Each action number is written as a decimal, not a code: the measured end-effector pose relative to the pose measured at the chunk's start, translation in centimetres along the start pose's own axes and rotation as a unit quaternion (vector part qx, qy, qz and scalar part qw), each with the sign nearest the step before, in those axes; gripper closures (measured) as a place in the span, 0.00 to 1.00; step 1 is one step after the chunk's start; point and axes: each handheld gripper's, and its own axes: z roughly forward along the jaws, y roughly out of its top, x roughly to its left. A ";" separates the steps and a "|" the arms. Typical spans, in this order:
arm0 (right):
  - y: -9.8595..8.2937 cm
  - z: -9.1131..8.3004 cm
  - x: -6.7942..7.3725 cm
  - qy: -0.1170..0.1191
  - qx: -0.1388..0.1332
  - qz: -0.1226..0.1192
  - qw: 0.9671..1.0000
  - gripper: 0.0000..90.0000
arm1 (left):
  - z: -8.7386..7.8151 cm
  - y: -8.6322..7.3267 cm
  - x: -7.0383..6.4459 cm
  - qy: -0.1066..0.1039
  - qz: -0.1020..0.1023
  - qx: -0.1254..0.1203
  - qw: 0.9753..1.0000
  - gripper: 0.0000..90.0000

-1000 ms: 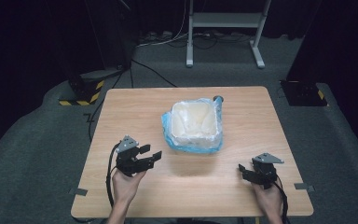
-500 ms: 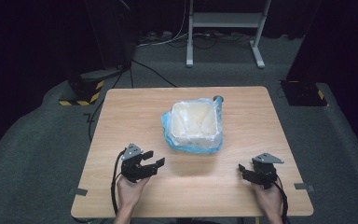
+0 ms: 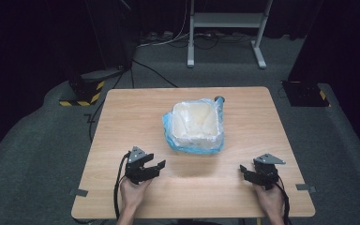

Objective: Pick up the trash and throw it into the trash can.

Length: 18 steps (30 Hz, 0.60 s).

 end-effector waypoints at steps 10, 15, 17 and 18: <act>0.0 0.0 0.0 0.001 -0.001 0.000 1.000 0.38 | 1.3 -0.2 0.1 0.023 0.005 0.030 0.999 0.43; 0.0 0.0 0.0 0.001 -0.001 0.000 1.000 0.38 | 1.5 -0.6 0.2 0.050 0.004 0.020 0.999 0.45; 0.0 0.0 0.0 0.001 -0.001 0.000 1.000 0.38 | 1.7 -1.2 0.6 0.049 -0.013 0.018 0.999 0.47; 0.0 0.0 0.0 0.001 -0.001 0.000 1.000 0.38 | 1.9 -1.4 0.8 0.053 -0.014 0.028 0.998 0.47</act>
